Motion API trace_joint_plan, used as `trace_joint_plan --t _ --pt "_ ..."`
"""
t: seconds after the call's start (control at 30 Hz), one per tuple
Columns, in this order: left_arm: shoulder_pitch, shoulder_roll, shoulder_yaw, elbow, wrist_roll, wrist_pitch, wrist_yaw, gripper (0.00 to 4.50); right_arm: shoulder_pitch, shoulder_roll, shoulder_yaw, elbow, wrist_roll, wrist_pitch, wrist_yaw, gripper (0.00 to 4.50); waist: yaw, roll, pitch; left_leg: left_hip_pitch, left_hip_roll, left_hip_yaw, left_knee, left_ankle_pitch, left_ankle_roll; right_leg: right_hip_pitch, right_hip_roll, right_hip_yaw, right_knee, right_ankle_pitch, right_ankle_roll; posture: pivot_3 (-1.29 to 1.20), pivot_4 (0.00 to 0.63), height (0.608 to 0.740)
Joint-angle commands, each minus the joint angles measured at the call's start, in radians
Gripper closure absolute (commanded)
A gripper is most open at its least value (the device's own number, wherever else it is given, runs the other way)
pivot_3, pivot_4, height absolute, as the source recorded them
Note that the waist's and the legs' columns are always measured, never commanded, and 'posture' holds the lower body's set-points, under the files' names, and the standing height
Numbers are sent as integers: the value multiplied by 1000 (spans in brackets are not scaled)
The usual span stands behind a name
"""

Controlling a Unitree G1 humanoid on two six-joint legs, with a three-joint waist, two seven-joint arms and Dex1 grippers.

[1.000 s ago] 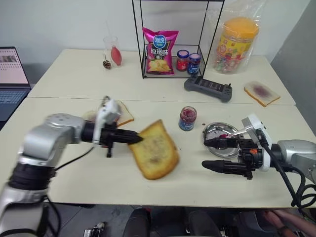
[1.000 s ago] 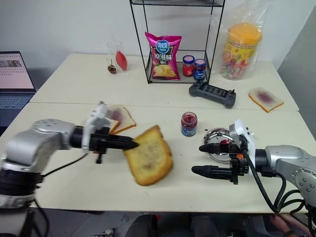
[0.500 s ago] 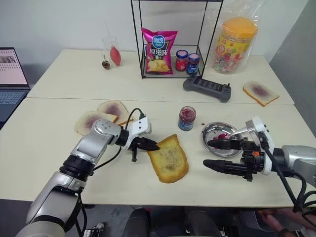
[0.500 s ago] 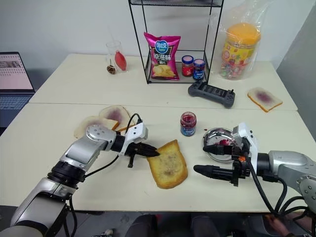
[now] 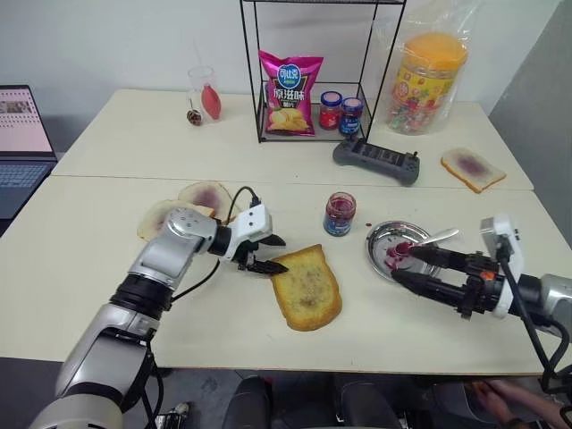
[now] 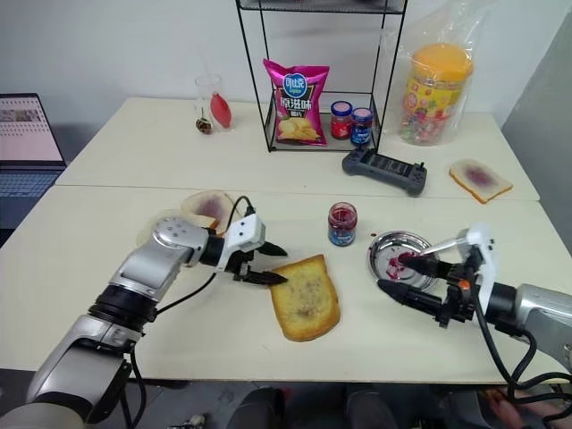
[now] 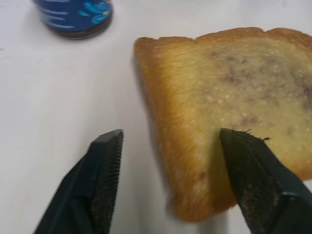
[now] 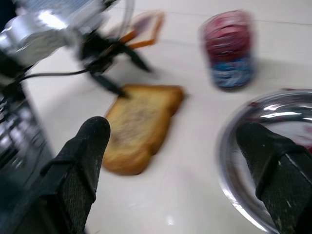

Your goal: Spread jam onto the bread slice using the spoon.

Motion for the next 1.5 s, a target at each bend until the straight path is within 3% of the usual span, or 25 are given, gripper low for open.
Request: trace_joint_plan --t 0.03,0.13,0.43,0.7,1.03,1.5 --pt "-2 24 61 -146 -60 25 -24 178 -18 69 -89 81 8 -32 -123 0 1 0 0 0 0 0 0 0 0 0 0 0 0 0 0 0 150 740" --pt "1 20 94 -255 -112 62 -19 71 -38 118 -119 163 24 -23 -185 0 2 0 0 -1 0 0 2 0 0 0 0 0 0 0 0 0 150 740" --pt "76 -115 120 -484 -190 147 168 71 -226 259 -163 555 79 -1 -341 0 -10 1 0 0 0 2 5 0 0 2 0 3 0 3 3 0 150 740" --pt "110 -127 114 -555 -196 197 215 71 -384 288 -132 790 2 -43 -313 0 -16 2 0 0 -1 2 6 0 0 2 0 4 0 4 4 0 150 740" --pt "150 -85 140 -611 -208 237 246 71 -462 325 -109 872 -59 -61 -271 0 -22 3 0 0 0 2 6 0 0 1 1 3 0 4 4 0 150 740" --pt "152 -76 134 -607 -216 234 262 0 -506 348 -118 928 -100 -79 -244 2868 -24 3 0 0 0 3 6 0 0 2 1 4 0 4 4 0 150 740"
